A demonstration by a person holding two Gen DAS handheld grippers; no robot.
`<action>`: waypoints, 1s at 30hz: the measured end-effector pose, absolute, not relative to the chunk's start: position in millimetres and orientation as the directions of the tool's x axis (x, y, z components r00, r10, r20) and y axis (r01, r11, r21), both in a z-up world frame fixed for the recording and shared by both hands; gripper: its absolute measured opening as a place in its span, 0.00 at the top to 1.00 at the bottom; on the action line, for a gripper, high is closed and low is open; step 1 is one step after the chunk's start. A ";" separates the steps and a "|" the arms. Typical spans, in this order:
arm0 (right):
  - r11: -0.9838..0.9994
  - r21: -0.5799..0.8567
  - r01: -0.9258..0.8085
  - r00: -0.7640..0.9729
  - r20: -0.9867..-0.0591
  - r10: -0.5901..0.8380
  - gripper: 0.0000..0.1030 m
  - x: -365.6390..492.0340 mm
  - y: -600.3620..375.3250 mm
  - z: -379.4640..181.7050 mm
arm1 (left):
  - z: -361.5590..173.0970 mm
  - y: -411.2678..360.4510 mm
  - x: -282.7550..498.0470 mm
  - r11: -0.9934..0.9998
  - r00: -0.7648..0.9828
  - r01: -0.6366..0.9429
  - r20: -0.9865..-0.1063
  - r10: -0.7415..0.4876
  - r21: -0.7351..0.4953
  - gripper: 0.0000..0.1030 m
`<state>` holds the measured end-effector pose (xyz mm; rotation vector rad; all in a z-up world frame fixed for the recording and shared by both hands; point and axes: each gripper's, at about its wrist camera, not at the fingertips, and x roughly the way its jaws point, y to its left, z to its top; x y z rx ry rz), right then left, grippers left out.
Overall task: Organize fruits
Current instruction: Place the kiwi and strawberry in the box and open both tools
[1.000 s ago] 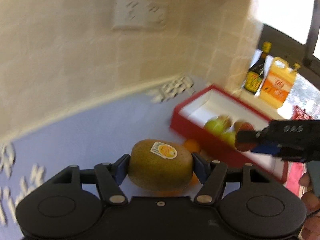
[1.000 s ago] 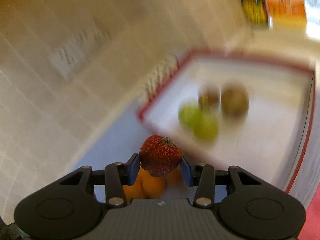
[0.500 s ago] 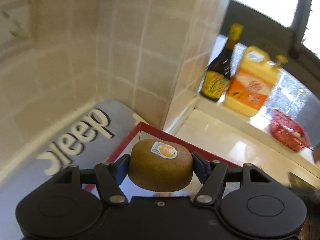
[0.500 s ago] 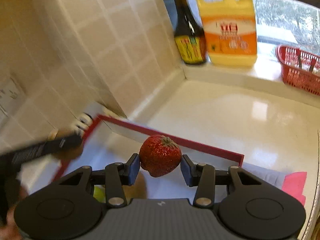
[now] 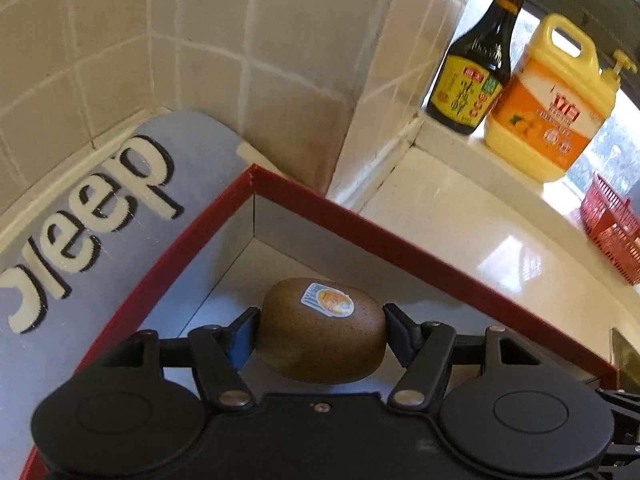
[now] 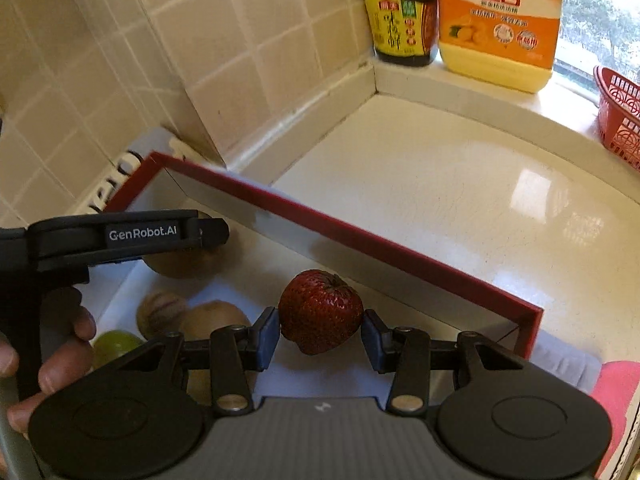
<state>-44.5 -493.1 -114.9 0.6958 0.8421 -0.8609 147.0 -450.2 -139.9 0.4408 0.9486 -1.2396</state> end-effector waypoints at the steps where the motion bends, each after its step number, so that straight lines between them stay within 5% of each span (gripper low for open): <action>1: 0.476 0.188 0.859 0.383 -0.853 -0.354 0.55 -43.9 -494.3 -116.4 | -139.9 -450.1 146.6 0.308 0.027 0.930 -0.801 -0.598 -0.198 0.24; 16: 0.446 0.213 0.869 0.402 -0.830 -0.386 0.46 -58.6 -495.7 -95.8 | -91.1 -413.4 153.3 0.271 0.010 0.936 -0.751 -0.660 -0.226 0.23; 30: 0.611 0.271 0.744 0.574 -0.728 -0.376 0.39 -57.4 -411.4 -10.3 | 43.5 -216.9 158.3 0.428 0.310 0.897 -0.534 -0.786 -0.110 0.22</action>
